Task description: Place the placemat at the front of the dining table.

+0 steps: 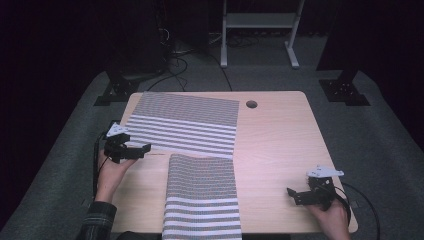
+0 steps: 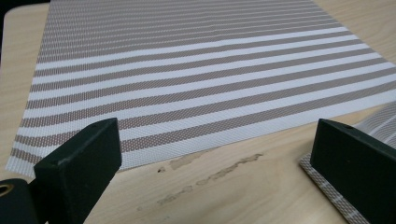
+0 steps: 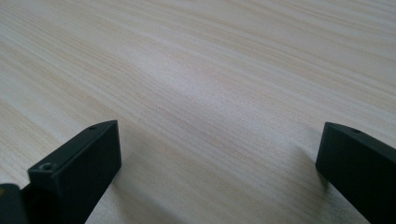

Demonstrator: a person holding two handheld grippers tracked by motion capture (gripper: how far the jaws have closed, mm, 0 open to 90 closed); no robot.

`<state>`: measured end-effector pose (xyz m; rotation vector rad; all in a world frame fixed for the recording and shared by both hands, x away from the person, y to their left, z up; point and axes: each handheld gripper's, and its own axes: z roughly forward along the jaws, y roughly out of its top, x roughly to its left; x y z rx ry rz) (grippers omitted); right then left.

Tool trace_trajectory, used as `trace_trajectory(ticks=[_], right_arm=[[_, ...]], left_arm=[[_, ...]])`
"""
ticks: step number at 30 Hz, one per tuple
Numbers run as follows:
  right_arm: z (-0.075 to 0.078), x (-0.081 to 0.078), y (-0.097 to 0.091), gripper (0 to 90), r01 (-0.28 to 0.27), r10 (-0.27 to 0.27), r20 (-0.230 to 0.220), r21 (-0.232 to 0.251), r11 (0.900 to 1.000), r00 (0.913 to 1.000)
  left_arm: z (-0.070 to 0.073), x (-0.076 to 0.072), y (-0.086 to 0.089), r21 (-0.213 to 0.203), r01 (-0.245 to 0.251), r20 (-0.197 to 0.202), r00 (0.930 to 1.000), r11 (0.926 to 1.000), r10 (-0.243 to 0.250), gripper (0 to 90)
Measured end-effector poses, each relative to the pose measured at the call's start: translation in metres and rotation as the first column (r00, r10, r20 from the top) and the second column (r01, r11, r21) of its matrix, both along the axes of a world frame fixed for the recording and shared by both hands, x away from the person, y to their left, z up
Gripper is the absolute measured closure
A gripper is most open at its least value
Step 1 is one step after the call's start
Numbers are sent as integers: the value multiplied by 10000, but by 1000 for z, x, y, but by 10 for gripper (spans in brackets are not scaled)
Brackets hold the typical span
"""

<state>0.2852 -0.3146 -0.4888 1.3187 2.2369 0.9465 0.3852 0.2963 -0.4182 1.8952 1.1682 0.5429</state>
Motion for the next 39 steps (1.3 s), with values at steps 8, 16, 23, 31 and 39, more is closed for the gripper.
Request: trace_trajectory(ticks=[8,16,23,31,39], right_arm=[[6,6,-3,0,327,-331,78,493,9983,9994],[21,33,15,4,-36,36,338,2,10000,9994],[32,54,35,327,-922,916,147,503,9945,9957],[45,77,67,602,-1606,1568,771,457,9860,9846],[50,106,111,900,-2548,2485,732,957,9622,9659]], left_arm=[[-1,-1,-2,5,180,50,9998,9998,-180,13],[-4,0,-3,-50,244,135,9996,9997,-244,13],[-5,1,-1,-60,241,113,9996,9997,-240,13],[-3,0,4,-327,589,103,9982,9977,-586,231],[-1,0,13,-267,549,49,9985,9981,-548,900]])
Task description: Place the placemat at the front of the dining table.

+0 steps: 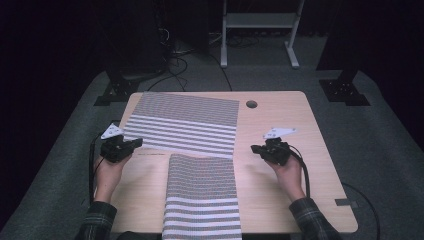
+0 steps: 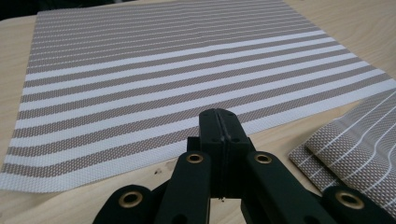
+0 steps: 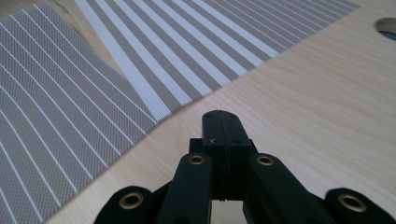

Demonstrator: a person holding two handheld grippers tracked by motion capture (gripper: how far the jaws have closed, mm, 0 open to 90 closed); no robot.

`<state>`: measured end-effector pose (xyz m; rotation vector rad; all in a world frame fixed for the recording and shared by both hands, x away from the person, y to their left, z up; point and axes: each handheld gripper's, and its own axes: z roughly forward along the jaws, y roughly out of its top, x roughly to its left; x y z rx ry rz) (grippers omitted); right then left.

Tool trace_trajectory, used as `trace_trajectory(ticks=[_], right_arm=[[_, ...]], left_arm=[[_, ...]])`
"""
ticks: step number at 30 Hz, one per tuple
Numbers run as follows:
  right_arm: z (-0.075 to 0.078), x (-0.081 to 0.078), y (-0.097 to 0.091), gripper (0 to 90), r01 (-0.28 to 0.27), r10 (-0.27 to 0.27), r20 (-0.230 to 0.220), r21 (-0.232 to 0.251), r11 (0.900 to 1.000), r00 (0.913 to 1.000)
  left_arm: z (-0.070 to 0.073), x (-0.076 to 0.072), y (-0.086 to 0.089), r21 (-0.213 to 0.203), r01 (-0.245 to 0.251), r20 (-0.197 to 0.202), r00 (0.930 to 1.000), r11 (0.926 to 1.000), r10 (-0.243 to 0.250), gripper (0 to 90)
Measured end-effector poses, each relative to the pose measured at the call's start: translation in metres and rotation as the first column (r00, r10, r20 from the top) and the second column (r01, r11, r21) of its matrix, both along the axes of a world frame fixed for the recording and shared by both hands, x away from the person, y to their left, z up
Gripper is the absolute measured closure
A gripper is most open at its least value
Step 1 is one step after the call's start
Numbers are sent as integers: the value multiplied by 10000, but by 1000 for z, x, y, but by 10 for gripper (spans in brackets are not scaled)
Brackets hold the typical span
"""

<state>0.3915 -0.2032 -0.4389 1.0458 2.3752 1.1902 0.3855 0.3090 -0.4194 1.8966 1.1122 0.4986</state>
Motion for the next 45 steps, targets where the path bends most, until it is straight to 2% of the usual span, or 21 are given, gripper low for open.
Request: trace_trajectory(ticks=[5,9,11,14,19,21,25,29,34,38,45], right_arm=[[-5,18,37,900,-569,568,-177,-26,9984,9982],[-14,29,60,900,-772,771,-317,-28,9970,9965],[-19,33,67,900,-838,837,-419,0,9965,9956],[-26,36,76,900,-869,855,-593,-218,9960,9946],[-37,40,80,900,-801,761,-809,-473,9957,9938],[-38,40,80,900,-801,765,-760,-464,9957,9942],[-37,40,75,900,-717,678,-476,-849,9938,9966],[-36,42,66,900,-433,389,-501,-906,9949,9980],[-35,44,53,900,-233,183,-471,-1085,9938,9987],[-35,45,40,900,13,-76,-550,-1137,9935,9985],[-35,44,20,900,472,-540,-562,-1161,9921,9970]], left_arm=[[-4,1,0,141,34,-18,10000,9999,-34,900],[-6,2,-1,252,38,-19,10000,9997,-37,900],[-7,2,-2,277,28,-45,10000,9996,-26,900],[-8,3,-2,258,43,-70,10000,9997,-42,900],[-11,5,-3,331,75,-208,9998,9994,-68,900],[-12,5,-5,319,88,-248,9997,9995,-80,900],[-12,5,-6,384,123,-239,9997,9992,-113,900],[-11,6,-5,321,-1,-206,9998,9995,8,900],[-13,9,-3,592,-329,-137,9993,9977,337,900],[-20,14,1,673,-588,-342,9975,9960,612,900],[-31,19,0,1226,-809,-722,9933,9891,902,900]])
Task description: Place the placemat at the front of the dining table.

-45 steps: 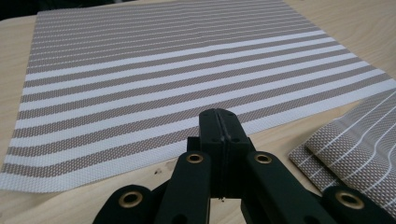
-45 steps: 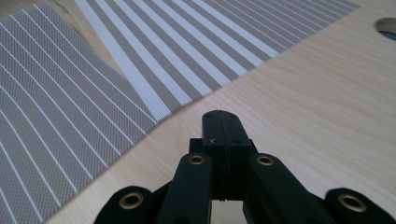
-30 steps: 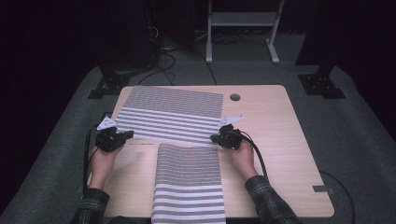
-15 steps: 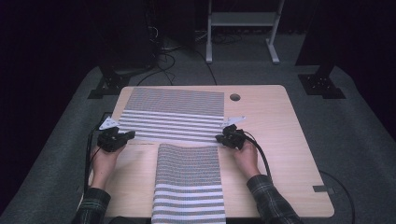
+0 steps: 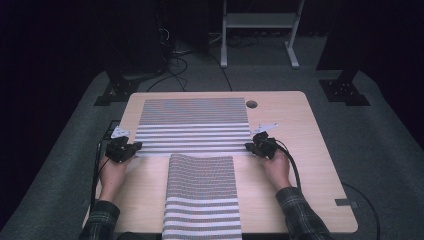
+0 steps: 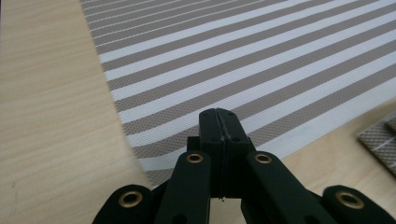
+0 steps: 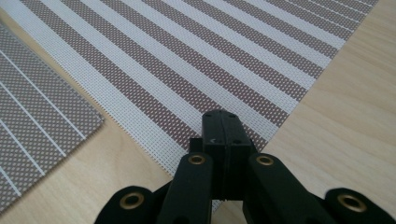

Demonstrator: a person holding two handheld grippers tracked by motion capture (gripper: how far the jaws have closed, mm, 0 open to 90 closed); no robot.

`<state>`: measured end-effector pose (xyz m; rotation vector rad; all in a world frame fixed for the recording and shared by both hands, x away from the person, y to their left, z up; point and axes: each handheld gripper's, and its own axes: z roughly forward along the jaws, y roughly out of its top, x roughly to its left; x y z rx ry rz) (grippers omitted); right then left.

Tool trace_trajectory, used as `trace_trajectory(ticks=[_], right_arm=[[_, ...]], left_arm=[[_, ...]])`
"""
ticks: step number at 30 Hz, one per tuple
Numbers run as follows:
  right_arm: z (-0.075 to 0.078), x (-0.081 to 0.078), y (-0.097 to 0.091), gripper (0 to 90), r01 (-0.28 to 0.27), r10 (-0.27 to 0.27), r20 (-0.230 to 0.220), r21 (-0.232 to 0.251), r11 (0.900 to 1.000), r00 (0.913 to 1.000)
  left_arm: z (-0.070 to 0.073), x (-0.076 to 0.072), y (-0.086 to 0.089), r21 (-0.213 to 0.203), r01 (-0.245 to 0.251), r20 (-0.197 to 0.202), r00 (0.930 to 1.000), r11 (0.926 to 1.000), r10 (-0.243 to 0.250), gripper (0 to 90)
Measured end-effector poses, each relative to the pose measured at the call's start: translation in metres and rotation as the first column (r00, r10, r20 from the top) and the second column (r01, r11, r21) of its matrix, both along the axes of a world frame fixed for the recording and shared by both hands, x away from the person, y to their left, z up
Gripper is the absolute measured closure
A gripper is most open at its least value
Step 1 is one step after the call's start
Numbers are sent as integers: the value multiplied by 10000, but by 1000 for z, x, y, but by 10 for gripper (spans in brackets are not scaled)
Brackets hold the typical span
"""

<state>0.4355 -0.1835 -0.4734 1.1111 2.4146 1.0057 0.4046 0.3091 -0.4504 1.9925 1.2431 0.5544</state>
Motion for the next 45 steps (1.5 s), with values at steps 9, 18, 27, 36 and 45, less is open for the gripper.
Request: trace_trajectory(ticks=[9,18,27,36,45], right_arm=[[-1,1,-4,574,260,-260,108,60,9996,9996],[-2,2,5,459,122,-122,167,-33,9999,9998],[-3,2,3,465,43,-43,182,12,10000,9998],[-2,4,-10,463,316,-315,157,-25,9995,9994],[-3,6,-27,462,622,-623,150,23,9981,9979]], left_arm=[[-15,7,-6,465,38,-211,9998,9989,-28,657],[-21,12,-9,484,163,-379,9992,9987,-145,518],[-20,14,-13,520,298,-509,9983,9982,-271,478],[-18,21,-28,626,405,-681,9970,9972,-362,480],[-16,32,-47,751,589,-880,9948,9954,-522,480]])
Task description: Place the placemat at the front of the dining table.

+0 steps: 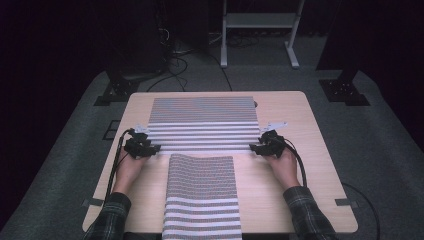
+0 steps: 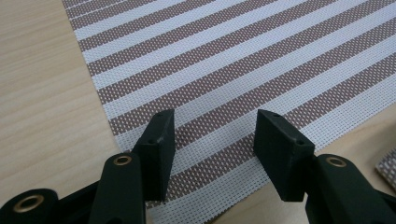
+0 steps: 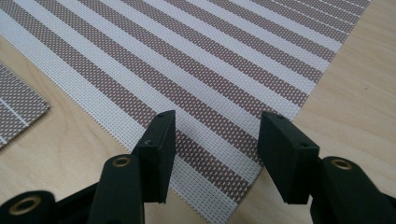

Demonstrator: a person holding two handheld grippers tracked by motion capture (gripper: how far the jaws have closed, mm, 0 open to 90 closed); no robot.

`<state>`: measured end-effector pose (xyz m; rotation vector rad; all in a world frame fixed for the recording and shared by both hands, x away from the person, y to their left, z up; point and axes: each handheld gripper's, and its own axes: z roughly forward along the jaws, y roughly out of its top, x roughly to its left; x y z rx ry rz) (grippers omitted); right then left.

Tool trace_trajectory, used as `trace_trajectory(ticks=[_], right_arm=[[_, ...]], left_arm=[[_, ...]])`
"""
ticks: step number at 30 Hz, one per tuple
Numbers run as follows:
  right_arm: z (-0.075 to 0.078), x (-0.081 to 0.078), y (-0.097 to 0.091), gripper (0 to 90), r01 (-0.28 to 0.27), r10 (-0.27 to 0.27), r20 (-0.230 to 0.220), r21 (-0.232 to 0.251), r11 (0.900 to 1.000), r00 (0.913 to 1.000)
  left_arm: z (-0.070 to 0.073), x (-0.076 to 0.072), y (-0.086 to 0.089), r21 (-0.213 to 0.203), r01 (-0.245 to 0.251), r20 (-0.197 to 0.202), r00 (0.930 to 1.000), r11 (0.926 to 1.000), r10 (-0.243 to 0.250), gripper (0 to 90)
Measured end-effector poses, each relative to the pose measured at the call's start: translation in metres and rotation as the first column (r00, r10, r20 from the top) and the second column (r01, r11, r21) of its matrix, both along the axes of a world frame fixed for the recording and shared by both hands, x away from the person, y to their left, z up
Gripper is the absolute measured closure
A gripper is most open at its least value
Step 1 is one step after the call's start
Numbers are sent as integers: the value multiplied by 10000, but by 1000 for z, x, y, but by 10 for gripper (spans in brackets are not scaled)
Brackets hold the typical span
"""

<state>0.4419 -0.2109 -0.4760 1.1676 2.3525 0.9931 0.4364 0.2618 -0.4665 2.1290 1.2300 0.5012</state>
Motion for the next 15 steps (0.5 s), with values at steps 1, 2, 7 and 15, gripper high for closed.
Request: trace_trajectory(ticks=[1,2,7,15], right_arm=[[0,0,-2,462,12,-12,11,6,10000,10000],[0,1,-4,462,19,-19,19,5,10000,10000],[0,4,-12,459,245,-245,16,-5,9997,9997],[0,9,-24,458,467,-467,14,-48,9989,9989]], left_arm=[[0,1,-2,-9,12,-17,10000,10000,-12,480],[0,2,-4,9,23,-15,10000,10000,-23,480],[1,9,-13,1,201,-79,9998,9998,-201,484],[1,20,-26,30,321,-121,9994,9995,-321,492]])
